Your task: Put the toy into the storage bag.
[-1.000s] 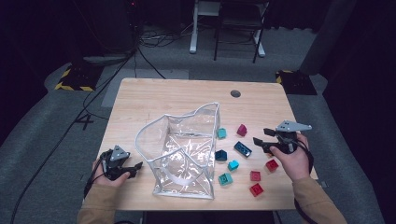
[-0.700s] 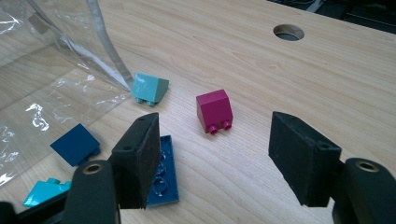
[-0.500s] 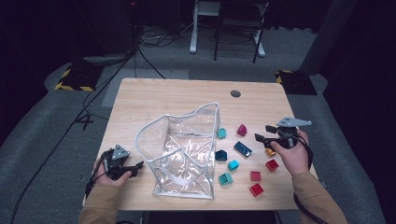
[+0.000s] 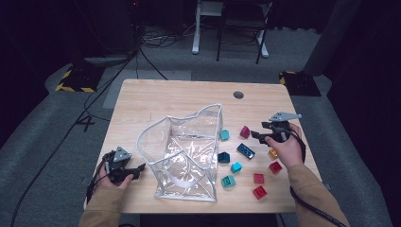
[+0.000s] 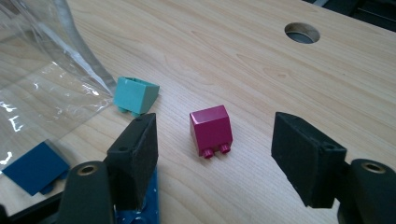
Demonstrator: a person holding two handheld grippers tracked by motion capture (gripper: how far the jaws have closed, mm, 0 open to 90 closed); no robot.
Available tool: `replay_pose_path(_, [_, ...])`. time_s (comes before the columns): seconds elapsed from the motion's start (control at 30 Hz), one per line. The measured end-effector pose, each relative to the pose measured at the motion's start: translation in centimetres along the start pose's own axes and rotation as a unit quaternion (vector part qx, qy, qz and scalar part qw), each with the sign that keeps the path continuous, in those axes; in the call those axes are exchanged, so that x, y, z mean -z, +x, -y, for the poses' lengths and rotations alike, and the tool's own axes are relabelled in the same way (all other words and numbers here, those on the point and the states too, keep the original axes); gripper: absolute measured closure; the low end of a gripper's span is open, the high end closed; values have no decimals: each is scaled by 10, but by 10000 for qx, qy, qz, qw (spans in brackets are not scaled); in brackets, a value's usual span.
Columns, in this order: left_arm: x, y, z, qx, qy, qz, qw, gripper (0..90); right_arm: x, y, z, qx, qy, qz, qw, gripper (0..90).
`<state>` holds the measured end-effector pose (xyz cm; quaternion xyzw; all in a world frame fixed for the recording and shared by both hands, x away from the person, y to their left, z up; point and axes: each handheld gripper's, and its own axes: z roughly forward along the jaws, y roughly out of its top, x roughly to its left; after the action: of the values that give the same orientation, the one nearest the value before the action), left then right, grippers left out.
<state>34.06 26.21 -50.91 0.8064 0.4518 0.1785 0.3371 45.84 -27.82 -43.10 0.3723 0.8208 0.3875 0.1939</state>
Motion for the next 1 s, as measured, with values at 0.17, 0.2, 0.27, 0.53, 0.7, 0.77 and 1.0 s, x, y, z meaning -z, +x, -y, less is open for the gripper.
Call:
replay_pose_path(0.17, [-1, 0, 0, 16, -8, -33, 10000, 273, -19, 0, -4, 118, 186, -42, 9997, 315])
replay_pose_path(0.2, [0, 0, -1, 8, 3, -31, 10000, 272, -23, 0, -5, 137, 234, -48, 9996, 314])
replay_pose_path(0.27, [-1, 0, -1, 9, 3, -33, 10000, 271, -32, -1, -6, 156, 338, -44, 9993, 313])
replay_pose_path(0.53, [-1, 0, -1, 18, -6, -36, 10000, 270, -66, -5, -10, 277, 710, -107, 9970, 319])
replay_pose_path(0.7, [-1, 0, -1, 19, -5, -36, 10000, 270, -79, -3, -7, 330, 884, -181, 9954, 397])
replay_pose_path(0.77, [-1, 0, -1, 19, -6, -37, 10000, 270, -81, -3, -6, 403, 944, -215, 9945, 494])
replay_pose_path(1.0, [0, 0, -1, 13, 10, -34, 10000, 270, -74, -4, -6, 324, 946, -144, 9949, 590])
